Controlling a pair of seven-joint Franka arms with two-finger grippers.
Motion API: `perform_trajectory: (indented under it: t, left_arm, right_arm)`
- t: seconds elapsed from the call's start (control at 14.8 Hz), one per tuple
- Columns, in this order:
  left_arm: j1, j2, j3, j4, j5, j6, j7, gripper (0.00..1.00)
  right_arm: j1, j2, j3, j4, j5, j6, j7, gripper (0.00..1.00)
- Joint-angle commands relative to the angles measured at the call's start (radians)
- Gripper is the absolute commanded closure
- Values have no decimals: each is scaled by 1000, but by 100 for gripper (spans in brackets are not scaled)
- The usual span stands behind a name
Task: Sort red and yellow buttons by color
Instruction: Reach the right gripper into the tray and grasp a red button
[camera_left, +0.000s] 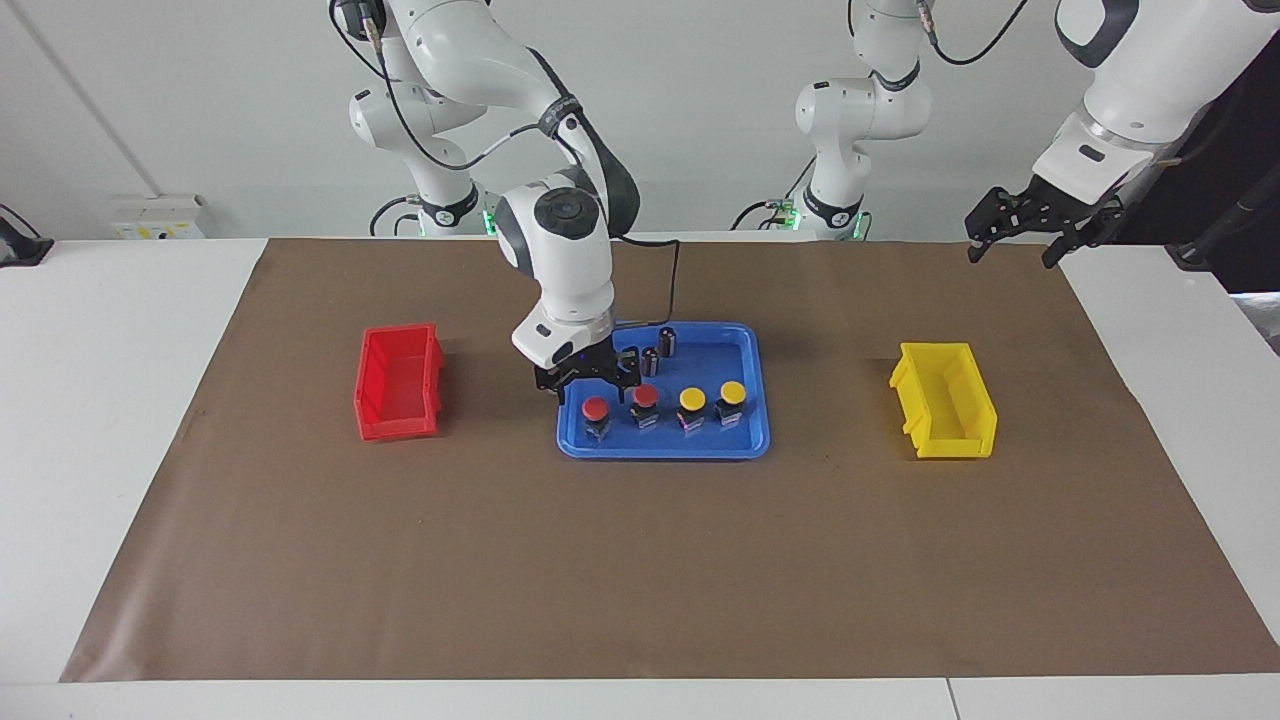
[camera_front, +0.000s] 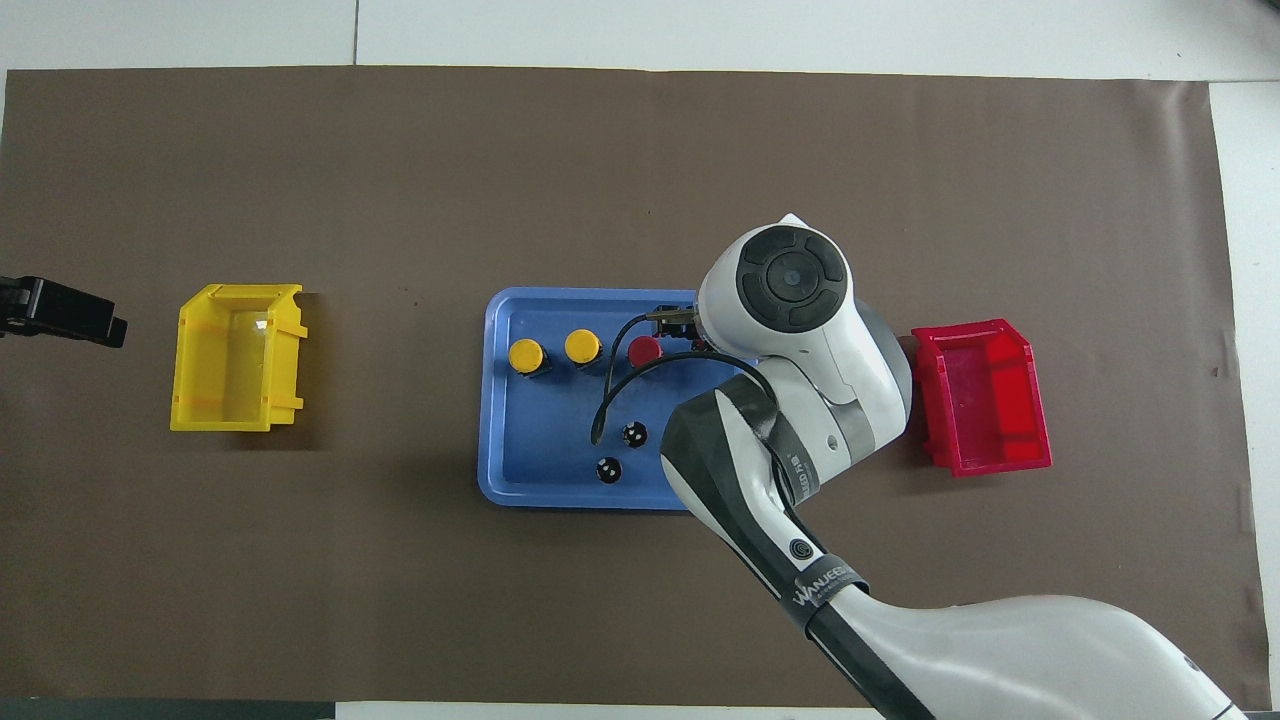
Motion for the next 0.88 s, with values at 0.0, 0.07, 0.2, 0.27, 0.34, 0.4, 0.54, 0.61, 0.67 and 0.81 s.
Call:
perform_trajectory:
  t: [0.0, 0.07, 0.2, 0.27, 0.34, 0.4, 0.54, 0.61, 0.67, 0.81]
  left_arm:
    - [4, -8, -1, 0, -7, -12, 5, 0]
    - [1, -8, -1, 0, -7, -15, 8, 0]
    - [7, -10, -3, -1, -5, -25, 11, 0]
    - [8, -10, -1, -1, -5, -26, 11, 0]
    - [8, -10, -1, -1, -5, -25, 11, 0]
    - [8, -10, -1, -1, -5, -23, 10, 0]
    - [6, -22, -1, -24, -4, -16, -6, 0]
    - [6, -24, -1, -35, -4, -12, -12, 0]
    - [6, -25, -1, -35, -4, -12, -10, 0]
    - [6, -25, -1, -35, -4, -12, -12, 0]
  right_arm:
    - [11, 24, -1, -21, -7, 57, 8, 7]
    - [10, 38, -1, -21, -10, 70, 6, 7]
    - [8, 46, -1, -21, -12, 84, 4, 9]
    - [8, 46, -2, -21, -12, 84, 3, 9]
    - [5, 46, -1, -21, -12, 84, -5, 10]
    - [4, 46, -1, -22, -12, 84, -6, 11]
    - [5, 46, -1, -29, -12, 84, -6, 19]
    - [5, 46, -1, -29, -10, 80, -6, 21]
    - [4, 46, -1, -29, -12, 74, -8, 23]
    - [-4, 46, -1, -24, -12, 64, -12, 40]
